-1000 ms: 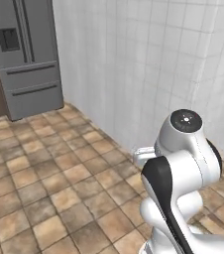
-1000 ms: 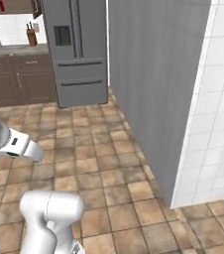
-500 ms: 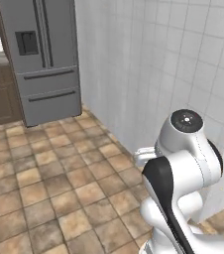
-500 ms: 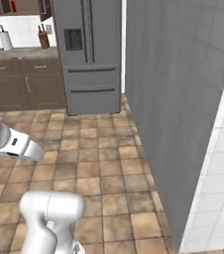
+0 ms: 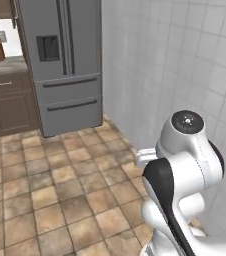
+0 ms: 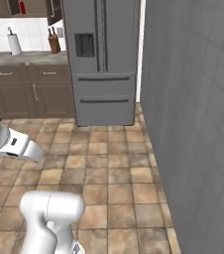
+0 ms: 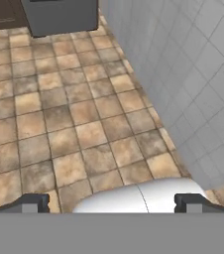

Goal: Collect the paprika, ketchup, and shaker from the cabinet and place them next to the stove.

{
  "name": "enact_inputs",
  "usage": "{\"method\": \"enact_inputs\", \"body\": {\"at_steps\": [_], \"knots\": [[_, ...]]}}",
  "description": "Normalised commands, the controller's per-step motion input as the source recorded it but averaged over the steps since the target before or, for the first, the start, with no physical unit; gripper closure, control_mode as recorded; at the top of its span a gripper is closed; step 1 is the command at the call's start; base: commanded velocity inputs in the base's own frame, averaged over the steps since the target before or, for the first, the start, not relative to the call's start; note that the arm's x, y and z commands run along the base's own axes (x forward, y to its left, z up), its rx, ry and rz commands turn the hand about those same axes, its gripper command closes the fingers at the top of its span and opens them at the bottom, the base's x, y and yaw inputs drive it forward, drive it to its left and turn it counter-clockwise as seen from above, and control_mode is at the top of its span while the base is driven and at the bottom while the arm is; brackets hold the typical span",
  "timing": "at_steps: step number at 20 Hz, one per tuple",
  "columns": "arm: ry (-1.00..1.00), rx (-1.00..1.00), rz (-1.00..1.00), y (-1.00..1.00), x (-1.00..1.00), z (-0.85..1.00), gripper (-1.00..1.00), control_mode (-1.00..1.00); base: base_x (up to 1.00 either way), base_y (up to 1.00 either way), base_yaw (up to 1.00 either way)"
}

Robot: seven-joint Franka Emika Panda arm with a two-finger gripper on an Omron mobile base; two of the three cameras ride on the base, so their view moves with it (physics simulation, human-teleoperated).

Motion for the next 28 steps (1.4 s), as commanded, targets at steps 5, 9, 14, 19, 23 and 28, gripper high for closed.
{"method": "enact_inputs", "body": {"at_steps": [5,9,14,19,23,28], "knots": [[0.00,0.00,0.00,0.00,0.00,0.00,-1.00,1.00,1.00,0.00,0.22],[0.00,0.00,0.00,0.00,0.00,0.00,-1.00,1.00,1.00,0.00,0.18],[0.00,0.00,0.00,0.00,0.00,0.00,-1.00,1.00,1.00,0.06,0.11],[0.00,0.00,0.00,0.00,0.00,0.00,-1.00,1.00,1.00,0.25,0.01],[0.00,0.00,0.00,0.00,0.00,0.00,-1.00,1.00,1.00,0.46,0.00],[0.00,0.00,0.00,0.00,0.00,0.00,-1.00,1.00,1.00,0.52,0.08]]}}
